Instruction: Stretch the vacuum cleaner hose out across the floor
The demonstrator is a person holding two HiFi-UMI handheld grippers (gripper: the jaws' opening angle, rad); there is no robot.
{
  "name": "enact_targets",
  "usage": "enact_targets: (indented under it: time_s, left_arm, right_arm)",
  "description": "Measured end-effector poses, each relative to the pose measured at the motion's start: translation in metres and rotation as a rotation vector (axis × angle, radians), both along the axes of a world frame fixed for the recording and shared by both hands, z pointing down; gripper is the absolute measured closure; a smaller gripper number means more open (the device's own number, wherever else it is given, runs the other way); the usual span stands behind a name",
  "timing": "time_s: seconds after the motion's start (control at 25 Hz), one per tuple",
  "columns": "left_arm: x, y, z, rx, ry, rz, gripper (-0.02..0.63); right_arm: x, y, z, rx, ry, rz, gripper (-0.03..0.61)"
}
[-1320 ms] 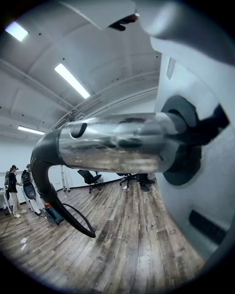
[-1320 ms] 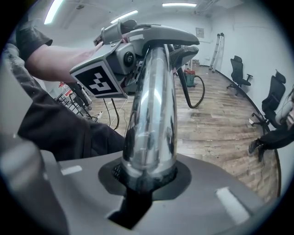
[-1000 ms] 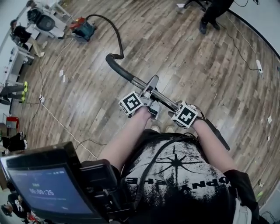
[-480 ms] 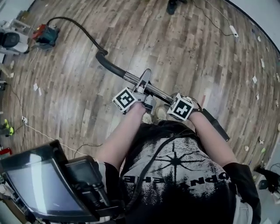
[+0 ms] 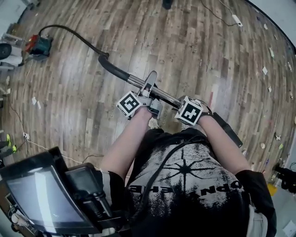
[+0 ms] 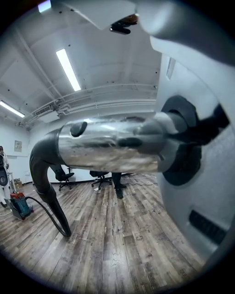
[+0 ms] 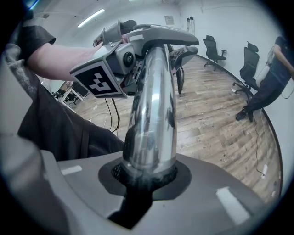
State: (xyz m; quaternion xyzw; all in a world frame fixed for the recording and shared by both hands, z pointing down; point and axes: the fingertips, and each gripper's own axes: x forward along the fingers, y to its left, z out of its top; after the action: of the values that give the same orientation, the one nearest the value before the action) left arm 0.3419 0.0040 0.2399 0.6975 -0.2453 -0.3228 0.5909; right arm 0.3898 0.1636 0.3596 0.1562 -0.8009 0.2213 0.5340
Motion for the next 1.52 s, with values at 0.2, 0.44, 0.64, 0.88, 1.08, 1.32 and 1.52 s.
enact_targets:
  time_s: [0.2,0.44,0.64,0.88,1.08,1.32,1.52]
  left_arm:
    - [0.033,-0.003,-0.017,0.055,-0.030,-0.068,0.568]
    - [0.129,0.025,-0.016,0.106,-0.105,-0.130,0.568]
    - [0.157,0.037,-0.013,0.097,-0.143,-0.166,0.568]
    - [0.160,0.039,-0.008,0.044,-0.166,-0.160,0.569]
    - [0.169,0.036,0.001,0.030,-0.129,-0.107,0.568]
    - [0.174,0.029,0.028,-0.034,-0.082,-0.043,0.565]
    - [0.182,0.019,0.059,-0.080,-0.087,0.058,0.561]
  right_arm:
    - [0.046,-0.011,-0.016,0.042,0.004,-0.067,0.500]
    - [0.150,0.010,-0.016,0.085,-0.019,-0.121,0.500]
    - [0.186,0.016,-0.018,0.165,-0.012,-0.131,0.487]
    - [0.188,0.015,-0.019,0.214,0.016,-0.109,0.488]
    - [0.188,0.018,-0.006,0.192,0.018,-0.060,0.489]
    - [0.182,0.018,0.019,0.153,0.041,0.001,0.491]
    - [0.181,0.016,0.038,0.111,0.072,0.089,0.492]
